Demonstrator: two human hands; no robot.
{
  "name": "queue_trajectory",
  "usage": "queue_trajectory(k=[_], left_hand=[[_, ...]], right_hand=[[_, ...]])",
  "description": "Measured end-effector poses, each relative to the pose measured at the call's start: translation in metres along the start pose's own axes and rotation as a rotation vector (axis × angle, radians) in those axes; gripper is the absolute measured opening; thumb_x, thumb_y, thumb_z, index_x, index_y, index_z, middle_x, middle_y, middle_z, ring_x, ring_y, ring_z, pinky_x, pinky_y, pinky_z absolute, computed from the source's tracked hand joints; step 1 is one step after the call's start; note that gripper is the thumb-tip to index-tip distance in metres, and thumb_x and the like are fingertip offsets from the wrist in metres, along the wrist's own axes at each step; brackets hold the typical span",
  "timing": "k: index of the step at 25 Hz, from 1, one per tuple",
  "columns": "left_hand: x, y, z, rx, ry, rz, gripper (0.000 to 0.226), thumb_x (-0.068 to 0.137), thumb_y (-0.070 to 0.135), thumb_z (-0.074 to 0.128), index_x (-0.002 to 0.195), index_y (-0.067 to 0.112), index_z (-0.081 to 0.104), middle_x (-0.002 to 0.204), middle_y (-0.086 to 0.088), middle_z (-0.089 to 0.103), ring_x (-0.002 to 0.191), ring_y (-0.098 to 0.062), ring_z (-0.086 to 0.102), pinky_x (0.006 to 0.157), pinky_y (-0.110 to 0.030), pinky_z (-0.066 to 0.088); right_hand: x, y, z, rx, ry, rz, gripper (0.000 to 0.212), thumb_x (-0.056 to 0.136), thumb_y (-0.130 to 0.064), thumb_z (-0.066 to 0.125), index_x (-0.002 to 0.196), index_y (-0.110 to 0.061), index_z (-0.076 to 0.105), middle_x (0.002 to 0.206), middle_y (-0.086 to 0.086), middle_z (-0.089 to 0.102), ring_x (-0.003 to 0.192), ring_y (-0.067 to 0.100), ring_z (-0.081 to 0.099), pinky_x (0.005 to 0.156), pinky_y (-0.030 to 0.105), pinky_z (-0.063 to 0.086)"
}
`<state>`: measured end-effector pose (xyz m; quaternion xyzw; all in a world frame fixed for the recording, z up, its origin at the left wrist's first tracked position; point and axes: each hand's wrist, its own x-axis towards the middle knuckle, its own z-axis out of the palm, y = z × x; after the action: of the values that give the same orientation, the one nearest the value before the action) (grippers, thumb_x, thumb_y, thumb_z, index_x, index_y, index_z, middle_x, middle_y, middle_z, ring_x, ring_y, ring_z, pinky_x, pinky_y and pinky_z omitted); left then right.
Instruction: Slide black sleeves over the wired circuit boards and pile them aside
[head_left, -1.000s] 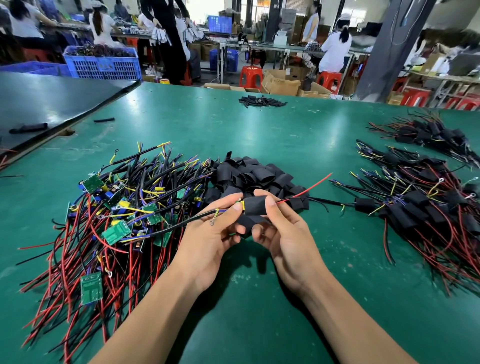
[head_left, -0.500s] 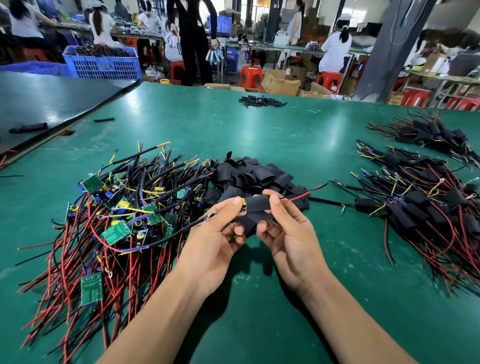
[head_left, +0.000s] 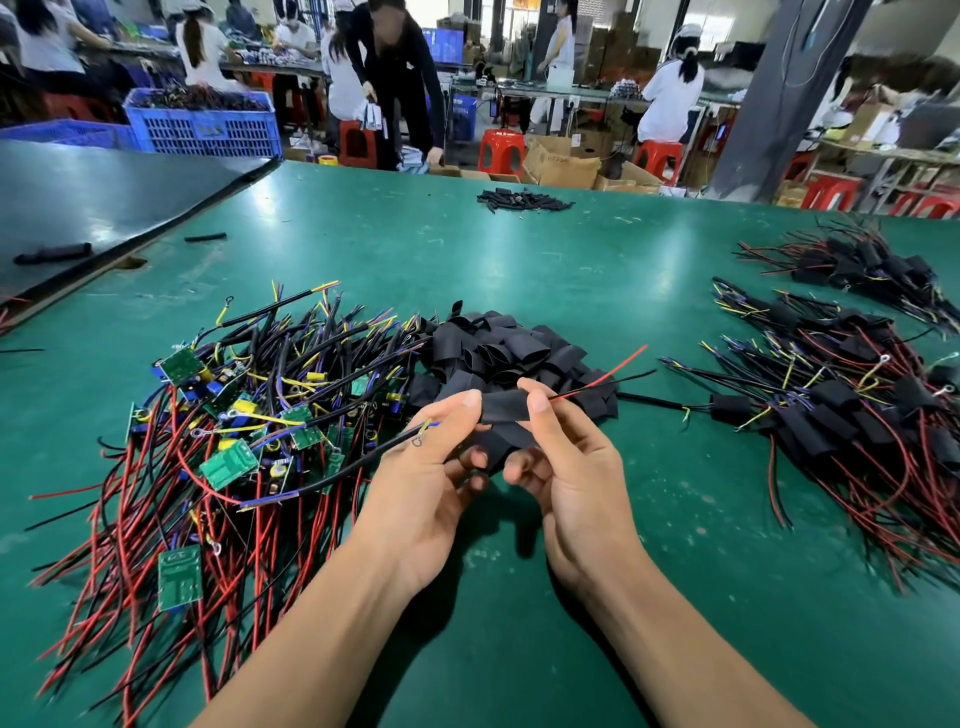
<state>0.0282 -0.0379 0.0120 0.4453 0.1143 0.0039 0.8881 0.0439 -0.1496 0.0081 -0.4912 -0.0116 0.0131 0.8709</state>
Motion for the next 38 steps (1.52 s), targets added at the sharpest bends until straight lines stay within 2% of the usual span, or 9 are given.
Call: queue_trajectory(k=[6,11,16,24,26,29,32,36,38], left_hand=[[-0.002,-0.002,0.0,0.105,-0.019,0.01,0.024,0.07,0.028,0.074,0.093,0.026,0.08,0.088,-0.003,0.074,0.059,-0.012,0.057,0.063,-0.027,0.041],[-0.001,-0.002,-0.003,0.068,0.007,0.012,0.021,0.069,0.021,0.075,0.089,0.024,0.081,0.076,0.001,0.069,0.057,-0.01,0.055,0.057,-0.023,0.043],[0.0,0.004,-0.007,0.008,-0.021,-0.082,0.015,0.07,0.014,0.075,0.082,0.021,0.08,0.073,-0.004,0.068,0.058,-0.011,0.063,0.051,-0.021,0.049],[0.004,0.009,-0.012,0.016,-0.01,-0.053,0.018,0.06,0.013,0.078,0.077,0.018,0.076,0.072,-0.006,0.071,0.062,-0.014,0.07,0.059,-0.022,0.057],[0.003,0.01,-0.014,0.019,-0.038,-0.084,0.02,0.062,0.013,0.077,0.082,0.018,0.076,0.076,-0.008,0.072,0.065,-0.016,0.071,0.06,-0.024,0.058],[0.001,0.014,-0.014,0.056,-0.131,-0.129,0.024,0.069,0.014,0.074,0.092,0.016,0.08,0.093,-0.015,0.076,0.079,-0.025,0.075,0.066,-0.029,0.06],[0.001,0.014,-0.014,0.046,-0.15,-0.095,0.022,0.07,0.009,0.072,0.09,0.013,0.081,0.099,-0.021,0.075,0.09,-0.032,0.075,0.072,-0.032,0.061],[0.0,0.012,-0.013,0.032,-0.093,-0.004,0.021,0.063,0.008,0.076,0.083,0.011,0.08,0.092,-0.023,0.075,0.085,-0.034,0.075,0.069,-0.032,0.06],[0.001,0.01,-0.011,0.11,-0.044,0.124,0.018,0.064,0.006,0.079,0.081,0.012,0.08,0.088,-0.021,0.075,0.081,-0.033,0.075,0.073,-0.034,0.061]], right_hand=[[0.007,-0.008,-0.009,-0.037,0.028,-0.015,0.02,0.079,-0.032,0.071,0.093,-0.022,0.08,0.08,0.003,0.074,0.042,0.01,0.053,0.046,0.017,0.048],[0.006,-0.003,-0.008,-0.08,-0.022,0.002,0.028,0.079,-0.037,0.072,0.103,-0.024,0.079,0.093,0.006,0.075,0.046,0.012,0.055,0.048,0.02,0.049],[0.006,-0.003,-0.011,-0.125,-0.064,0.02,0.025,0.083,-0.036,0.071,0.104,-0.025,0.078,0.085,0.002,0.073,0.048,0.013,0.056,0.052,0.021,0.05],[0.007,-0.002,-0.014,-0.134,-0.102,0.054,0.028,0.083,-0.033,0.07,0.105,-0.018,0.077,0.083,0.006,0.071,0.052,0.016,0.057,0.054,0.024,0.051],[0.007,-0.002,-0.014,-0.125,-0.111,0.061,0.028,0.082,-0.033,0.07,0.104,-0.017,0.078,0.083,0.007,0.071,0.053,0.015,0.057,0.054,0.024,0.05],[0.008,-0.003,-0.017,-0.136,-0.122,0.059,0.026,0.083,-0.032,0.07,0.103,-0.017,0.078,0.084,0.007,0.07,0.054,0.013,0.055,0.055,0.022,0.05],[0.009,-0.003,-0.018,-0.164,-0.136,0.047,0.022,0.085,-0.031,0.067,0.101,-0.02,0.079,0.083,0.003,0.07,0.057,0.01,0.055,0.055,0.02,0.049],[0.01,-0.004,-0.02,-0.174,-0.159,0.05,0.023,0.085,-0.032,0.066,0.102,-0.022,0.078,0.076,0.001,0.067,0.059,0.011,0.056,0.054,0.021,0.047],[0.01,-0.004,-0.019,-0.201,-0.173,0.045,0.02,0.089,-0.025,0.066,0.106,-0.021,0.077,0.076,0.003,0.067,0.059,0.012,0.057,0.054,0.021,0.047]])
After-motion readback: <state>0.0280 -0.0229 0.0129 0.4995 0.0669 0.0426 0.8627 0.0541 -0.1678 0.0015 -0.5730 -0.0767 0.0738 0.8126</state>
